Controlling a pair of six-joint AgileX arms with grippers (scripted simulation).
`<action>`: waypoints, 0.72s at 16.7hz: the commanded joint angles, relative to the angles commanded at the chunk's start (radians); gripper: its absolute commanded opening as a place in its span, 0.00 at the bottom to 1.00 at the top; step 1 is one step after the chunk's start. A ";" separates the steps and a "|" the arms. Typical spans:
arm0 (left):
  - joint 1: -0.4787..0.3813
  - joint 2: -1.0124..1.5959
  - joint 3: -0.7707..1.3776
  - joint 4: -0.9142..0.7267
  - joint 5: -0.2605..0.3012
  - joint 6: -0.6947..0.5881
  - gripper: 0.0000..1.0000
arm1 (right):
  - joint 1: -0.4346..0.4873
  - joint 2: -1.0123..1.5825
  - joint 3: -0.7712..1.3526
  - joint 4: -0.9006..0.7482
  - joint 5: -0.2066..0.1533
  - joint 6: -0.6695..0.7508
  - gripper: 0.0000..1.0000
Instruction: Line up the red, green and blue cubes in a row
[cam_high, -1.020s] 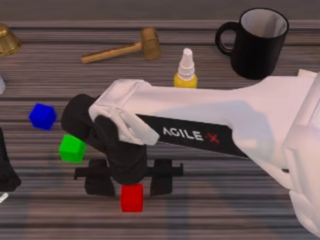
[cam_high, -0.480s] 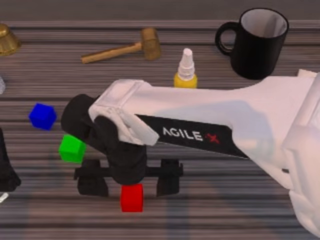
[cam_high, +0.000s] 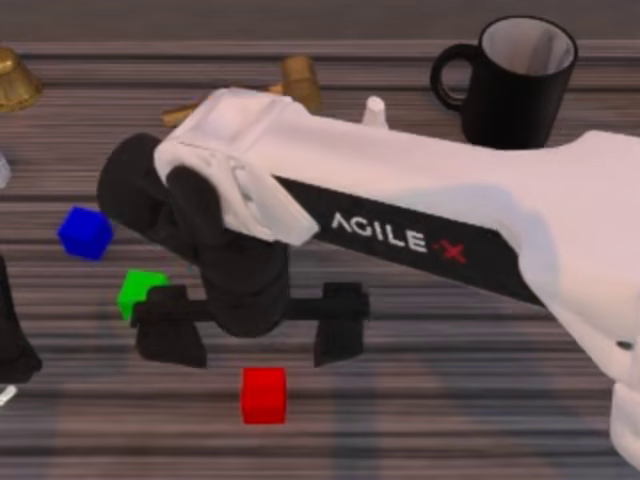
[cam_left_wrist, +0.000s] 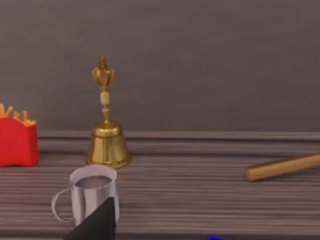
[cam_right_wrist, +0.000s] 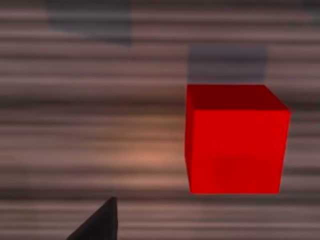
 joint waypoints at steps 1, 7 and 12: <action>0.000 0.000 0.000 0.000 0.000 0.000 1.00 | 0.001 -0.006 0.016 -0.017 0.000 -0.001 1.00; -0.001 0.007 0.007 -0.005 0.000 -0.001 1.00 | -0.009 -0.015 0.011 -0.015 0.004 -0.008 1.00; -0.026 0.164 0.151 -0.108 -0.003 -0.011 1.00 | -0.096 -0.220 -0.159 0.095 0.060 -0.119 1.00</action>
